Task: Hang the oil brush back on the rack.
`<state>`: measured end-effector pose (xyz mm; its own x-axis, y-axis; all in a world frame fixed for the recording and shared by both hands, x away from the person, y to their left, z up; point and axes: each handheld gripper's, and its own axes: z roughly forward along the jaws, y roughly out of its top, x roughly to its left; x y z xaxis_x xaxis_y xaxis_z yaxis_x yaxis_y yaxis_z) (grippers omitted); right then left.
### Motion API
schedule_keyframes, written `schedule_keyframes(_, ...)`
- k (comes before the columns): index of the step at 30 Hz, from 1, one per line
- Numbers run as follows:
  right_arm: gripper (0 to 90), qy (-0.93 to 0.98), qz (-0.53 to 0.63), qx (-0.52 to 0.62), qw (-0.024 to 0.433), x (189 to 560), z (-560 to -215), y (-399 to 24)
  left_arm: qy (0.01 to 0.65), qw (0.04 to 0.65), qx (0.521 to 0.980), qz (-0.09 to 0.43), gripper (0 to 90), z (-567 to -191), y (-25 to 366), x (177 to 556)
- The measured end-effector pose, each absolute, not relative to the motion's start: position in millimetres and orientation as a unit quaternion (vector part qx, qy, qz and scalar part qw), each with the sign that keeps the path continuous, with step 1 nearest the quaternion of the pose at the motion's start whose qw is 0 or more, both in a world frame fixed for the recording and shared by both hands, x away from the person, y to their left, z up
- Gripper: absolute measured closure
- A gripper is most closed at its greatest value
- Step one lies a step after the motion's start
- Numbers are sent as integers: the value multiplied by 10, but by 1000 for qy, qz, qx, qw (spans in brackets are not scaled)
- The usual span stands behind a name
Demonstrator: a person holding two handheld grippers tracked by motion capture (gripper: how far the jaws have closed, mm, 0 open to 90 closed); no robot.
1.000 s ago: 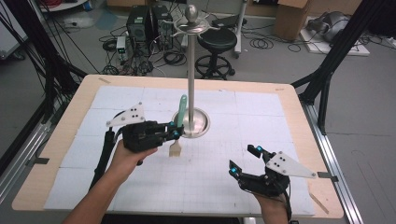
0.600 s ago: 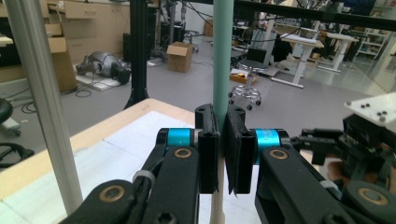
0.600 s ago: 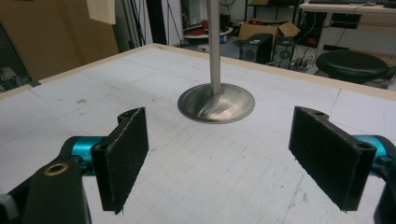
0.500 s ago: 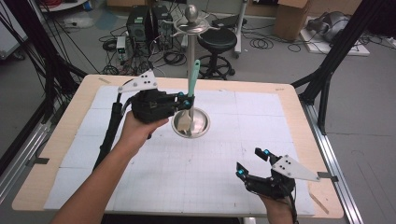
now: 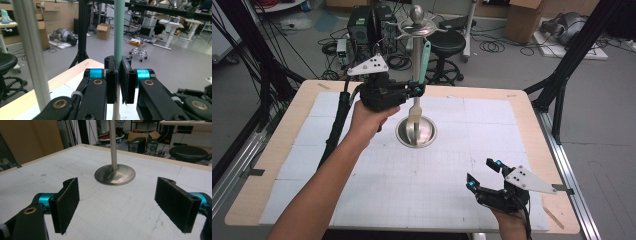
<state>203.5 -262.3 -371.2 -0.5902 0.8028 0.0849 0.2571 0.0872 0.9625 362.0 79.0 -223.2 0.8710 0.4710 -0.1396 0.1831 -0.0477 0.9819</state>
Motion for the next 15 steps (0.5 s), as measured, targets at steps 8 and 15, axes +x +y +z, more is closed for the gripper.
schedule_keyframes(8, 187, 694, 558, 383, 245, 2036, -3715, -2643, 235, 644, 718, 117, 843, -2203, 765, 3688)
schedule_keyframes(15, 187, 690, 563, 383, 244, 2022, -3704, -2648, 241, 641, 719, 118, 843, -2206, 757, 3720)
